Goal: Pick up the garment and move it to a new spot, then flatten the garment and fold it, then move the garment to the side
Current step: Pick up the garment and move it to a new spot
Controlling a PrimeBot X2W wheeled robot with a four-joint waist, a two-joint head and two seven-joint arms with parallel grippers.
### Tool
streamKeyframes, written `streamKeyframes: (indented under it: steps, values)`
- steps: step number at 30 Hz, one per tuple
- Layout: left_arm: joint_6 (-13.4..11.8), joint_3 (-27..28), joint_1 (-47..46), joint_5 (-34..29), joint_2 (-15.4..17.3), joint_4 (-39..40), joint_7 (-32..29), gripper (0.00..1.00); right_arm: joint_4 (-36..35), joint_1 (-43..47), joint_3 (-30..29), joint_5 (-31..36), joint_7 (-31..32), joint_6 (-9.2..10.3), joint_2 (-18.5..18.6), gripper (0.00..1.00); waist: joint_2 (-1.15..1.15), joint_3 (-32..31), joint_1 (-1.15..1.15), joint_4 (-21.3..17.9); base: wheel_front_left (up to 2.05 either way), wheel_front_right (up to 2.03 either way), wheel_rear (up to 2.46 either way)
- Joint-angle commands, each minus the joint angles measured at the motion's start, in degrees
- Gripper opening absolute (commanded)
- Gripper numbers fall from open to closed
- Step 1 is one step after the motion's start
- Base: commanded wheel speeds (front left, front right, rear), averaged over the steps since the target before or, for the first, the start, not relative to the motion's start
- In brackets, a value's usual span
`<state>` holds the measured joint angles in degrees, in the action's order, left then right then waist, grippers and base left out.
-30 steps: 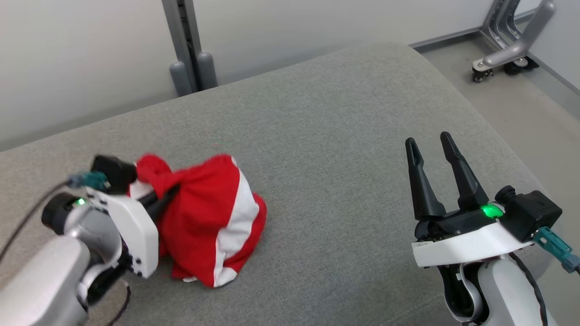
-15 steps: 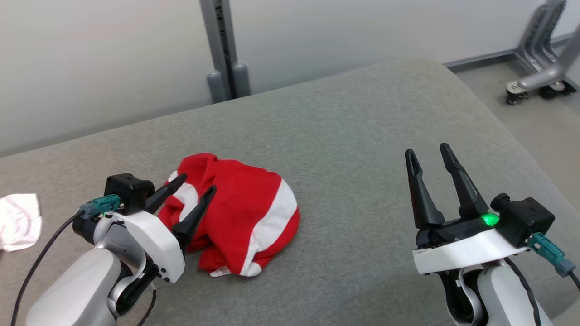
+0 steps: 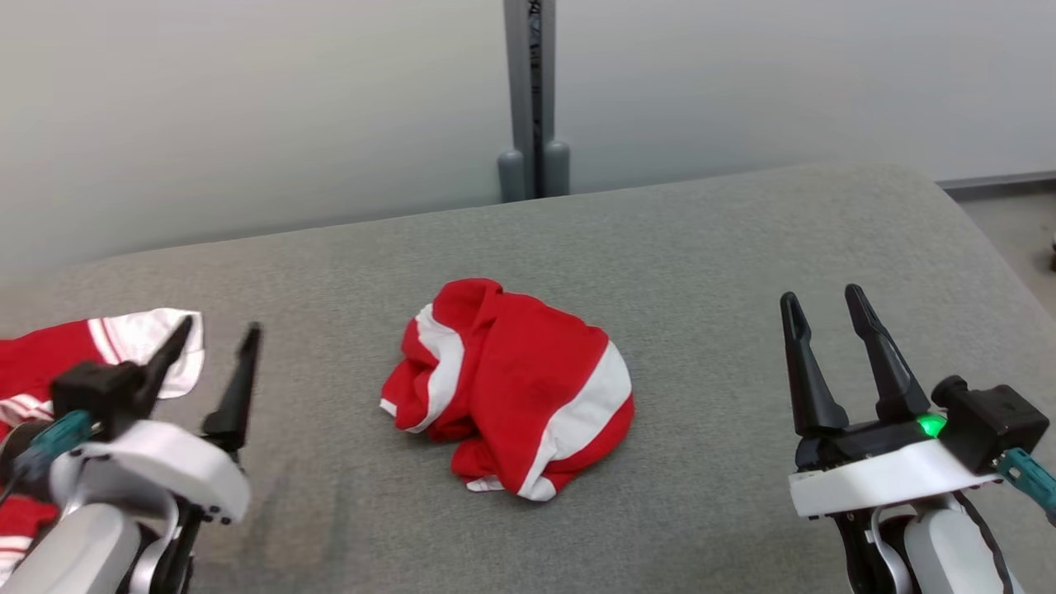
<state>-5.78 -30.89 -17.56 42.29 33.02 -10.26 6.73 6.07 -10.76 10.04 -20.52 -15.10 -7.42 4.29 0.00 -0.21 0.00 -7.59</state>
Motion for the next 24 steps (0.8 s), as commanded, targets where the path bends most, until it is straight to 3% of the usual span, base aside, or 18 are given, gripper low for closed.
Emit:
streamKeyframes:
  steps: [1, 6, 11, 16, 20, 24]
  values:
    - [-1.3, 1.3, 1.2, 0.1, 0.4, -0.1, 1.5, 1.00, -0.4, 0.9, -0.4, 0.4, -0.1, -0.13, 0.5, 1.00, 0.00, -0.3, 0.00, 1.2, 0.00, 0.00, 0.00]
    - [-4.5, 4.9, 6.9, 1.0, -0.2, 1.7, 6.7, 1.00, -1.0, 2.9, -2.6, 0.6, -0.1, -0.13, 0.6, 1.00, 0.00, -0.7, 0.00, 2.8, 0.00, 0.00, 0.00]
    - [-7.0, 6.2, 12.3, -1.6, -1.4, 4.7, 8.2, 1.00, -1.1, 4.7, -3.6, 1.2, -0.1, -0.13, 0.6, 1.00, 0.00, -0.9, 0.00, 3.9, 0.00, 0.00, 0.00]
    - [-9.3, 9.1, 16.2, -5.0, -4.8, 7.6, 8.5, 1.00, -0.8, 6.2, -5.1, 1.2, -0.1, -0.13, 0.2, 1.00, 0.00, -1.2, 0.00, 4.5, 0.00, 0.00, 0.00]
    - [-9.1, 13.4, 19.1, -9.3, -8.2, 10.4, 8.5, 1.00, 0.1, 6.9, -5.2, 1.5, -0.1, -0.13, 0.0, 1.00, 0.00, -1.2, 0.00, 4.6, 0.00, 0.00, 0.00]
    - [-7.2, 17.2, 22.3, -13.3, -12.3, 11.5, 8.5, 1.00, 0.7, 7.0, -5.5, 1.5, -0.1, -0.13, 0.1, 1.00, 0.00, -1.2, 0.00, 4.5, 0.00, 0.00, 0.00]
